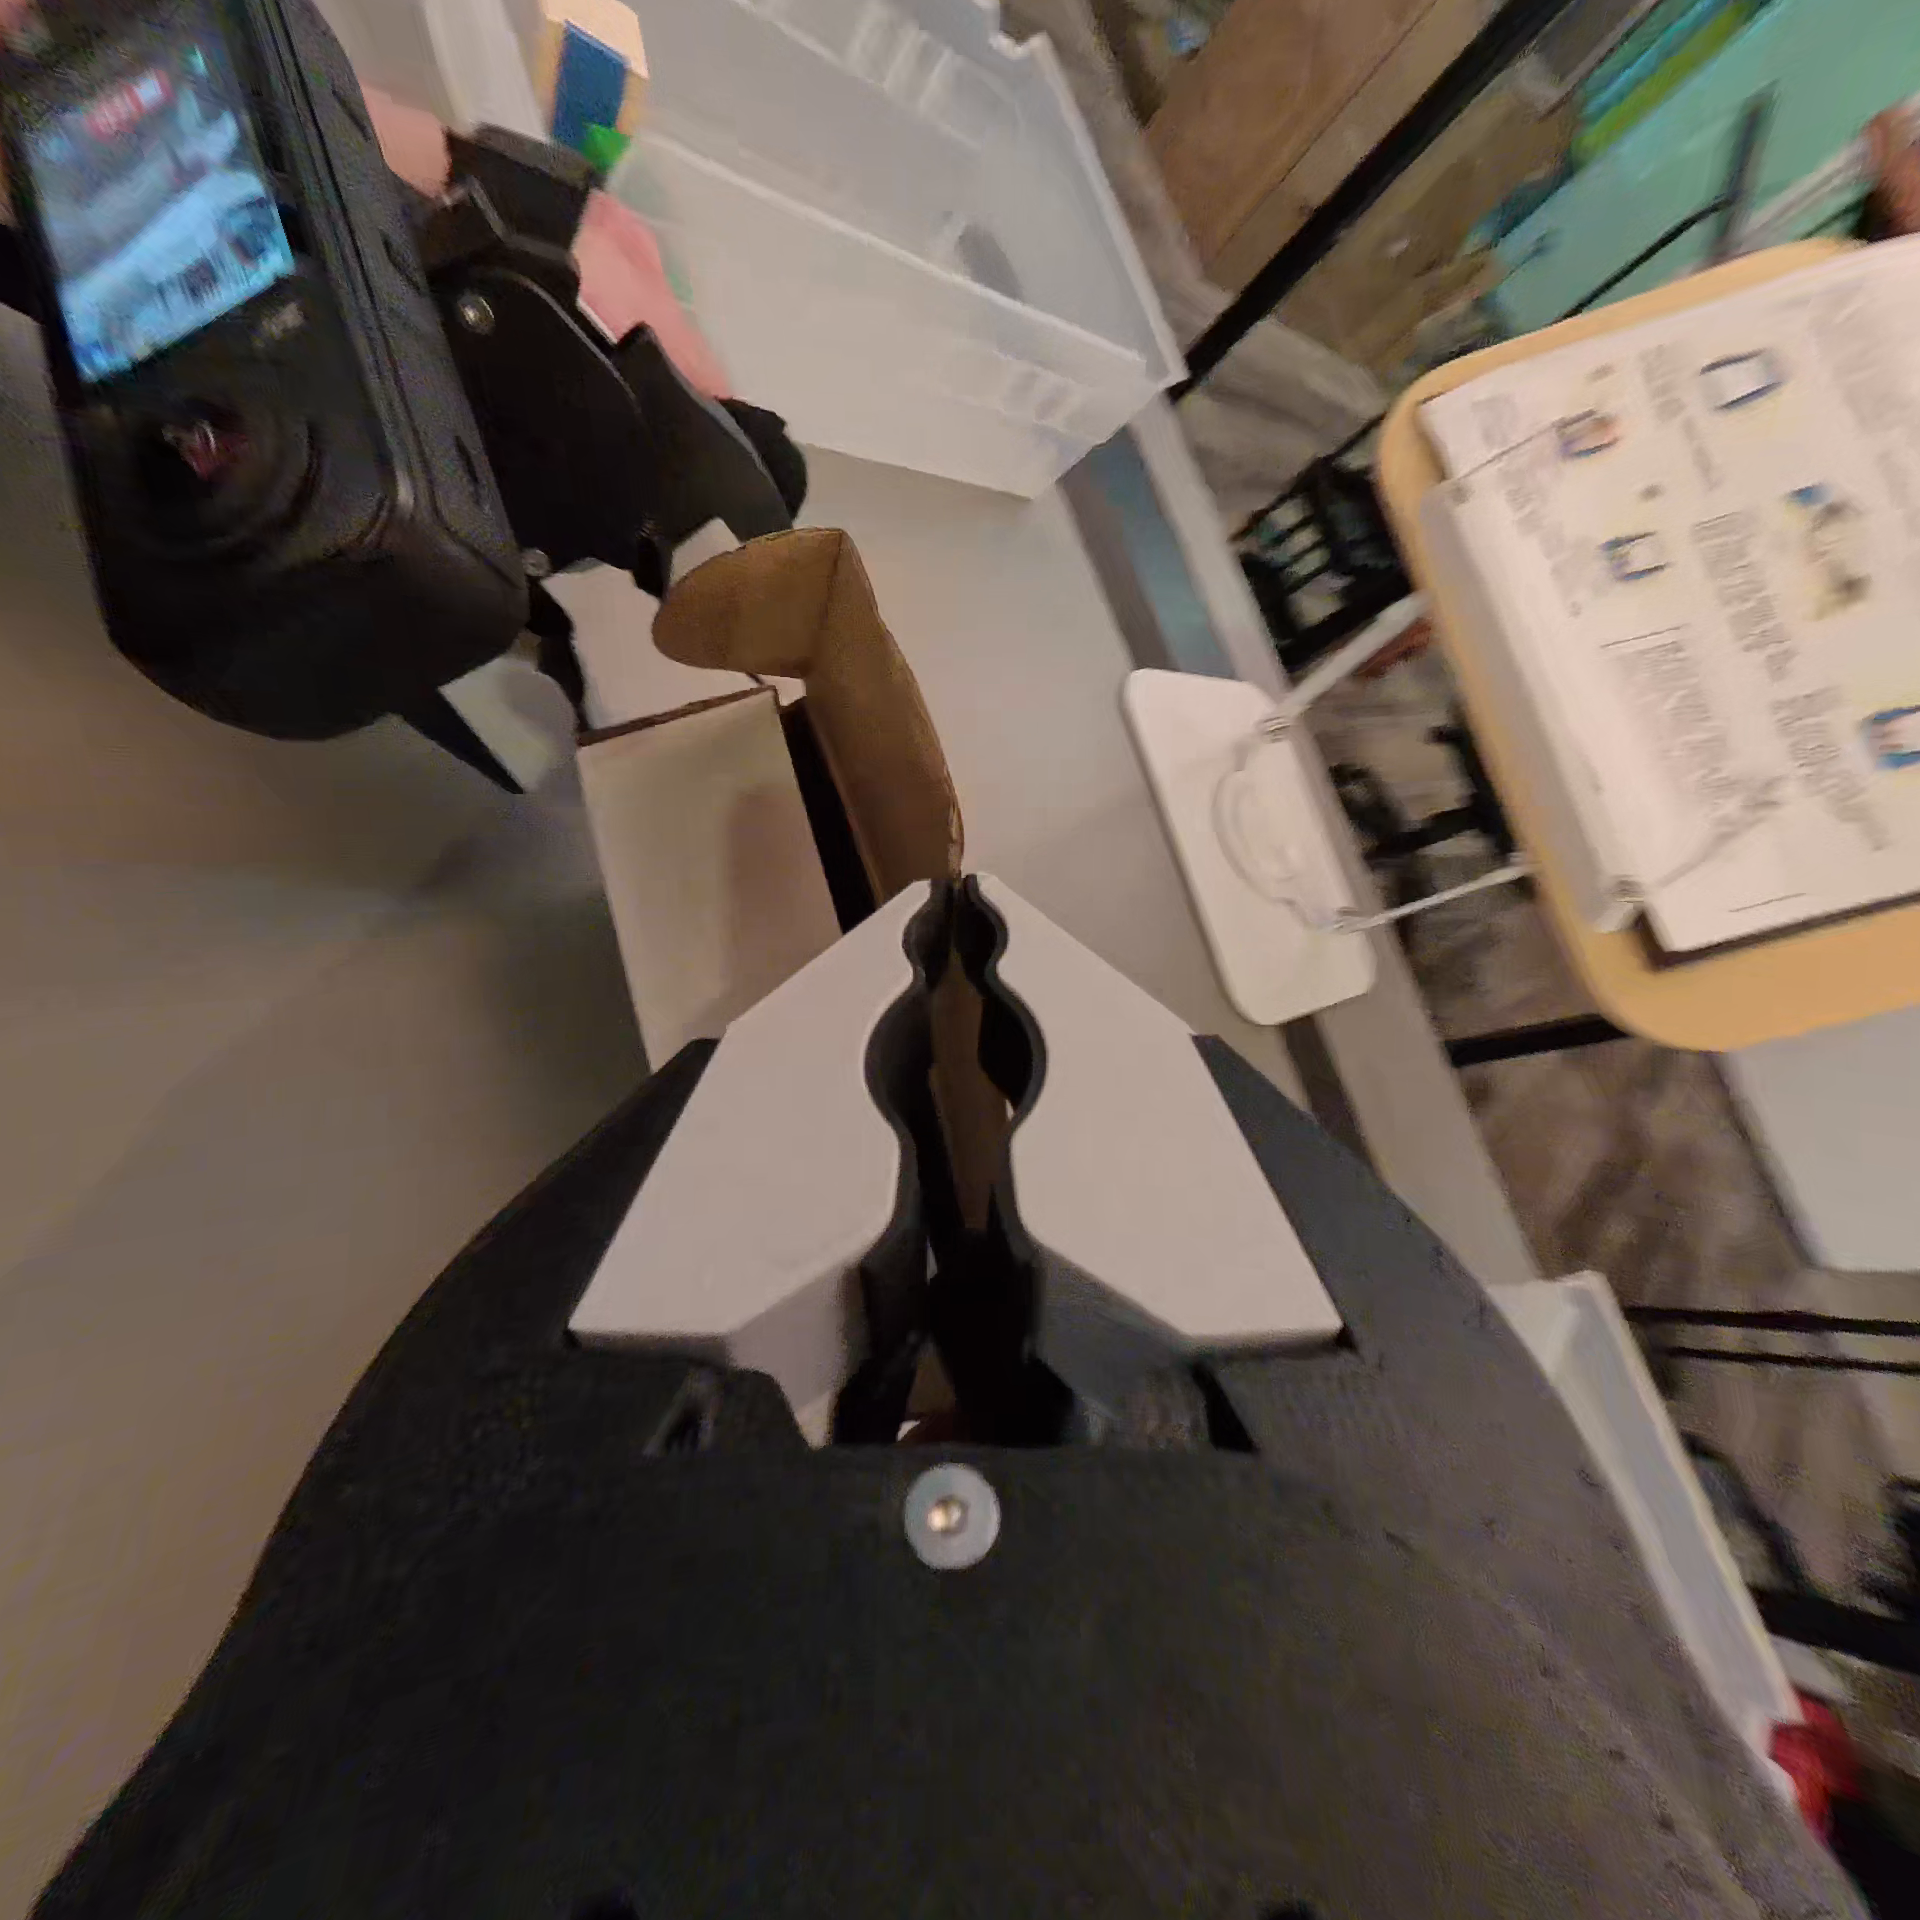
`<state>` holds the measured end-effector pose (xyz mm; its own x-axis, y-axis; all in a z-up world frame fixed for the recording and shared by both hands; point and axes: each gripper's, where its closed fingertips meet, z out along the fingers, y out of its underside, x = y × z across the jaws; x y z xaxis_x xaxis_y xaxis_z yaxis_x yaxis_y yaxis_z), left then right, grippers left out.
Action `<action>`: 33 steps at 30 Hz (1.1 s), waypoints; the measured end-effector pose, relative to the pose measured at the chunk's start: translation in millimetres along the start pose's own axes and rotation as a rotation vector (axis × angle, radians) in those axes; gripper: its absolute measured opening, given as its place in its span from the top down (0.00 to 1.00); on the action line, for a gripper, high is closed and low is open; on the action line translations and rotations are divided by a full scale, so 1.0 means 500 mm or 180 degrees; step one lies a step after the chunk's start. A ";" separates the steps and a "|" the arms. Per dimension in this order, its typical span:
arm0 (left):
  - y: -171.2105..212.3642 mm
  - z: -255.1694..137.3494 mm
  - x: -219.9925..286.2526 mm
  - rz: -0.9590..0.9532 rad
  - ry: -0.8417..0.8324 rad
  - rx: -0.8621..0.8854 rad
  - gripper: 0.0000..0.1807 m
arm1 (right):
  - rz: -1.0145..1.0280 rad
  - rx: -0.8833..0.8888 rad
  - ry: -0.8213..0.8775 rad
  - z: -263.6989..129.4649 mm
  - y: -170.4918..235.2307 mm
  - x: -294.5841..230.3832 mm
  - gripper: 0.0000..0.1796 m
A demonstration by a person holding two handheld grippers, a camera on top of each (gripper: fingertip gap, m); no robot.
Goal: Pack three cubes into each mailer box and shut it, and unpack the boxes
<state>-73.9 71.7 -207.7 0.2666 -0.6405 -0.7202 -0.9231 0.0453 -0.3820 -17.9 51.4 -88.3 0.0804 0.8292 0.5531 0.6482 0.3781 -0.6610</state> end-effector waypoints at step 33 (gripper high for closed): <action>-0.047 -0.073 0.068 -0.0621 0.0287 0.1061 0.76 | 0.0824 0.0207 -0.1153 -0.029 0.006 -0.051 1.00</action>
<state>-53.1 20.7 -201.8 0.3890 -0.7258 -0.5673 -0.7129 0.1528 -0.6844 -6.9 25.3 -96.8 -0.0443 0.9862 0.1598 0.5917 0.1548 -0.7912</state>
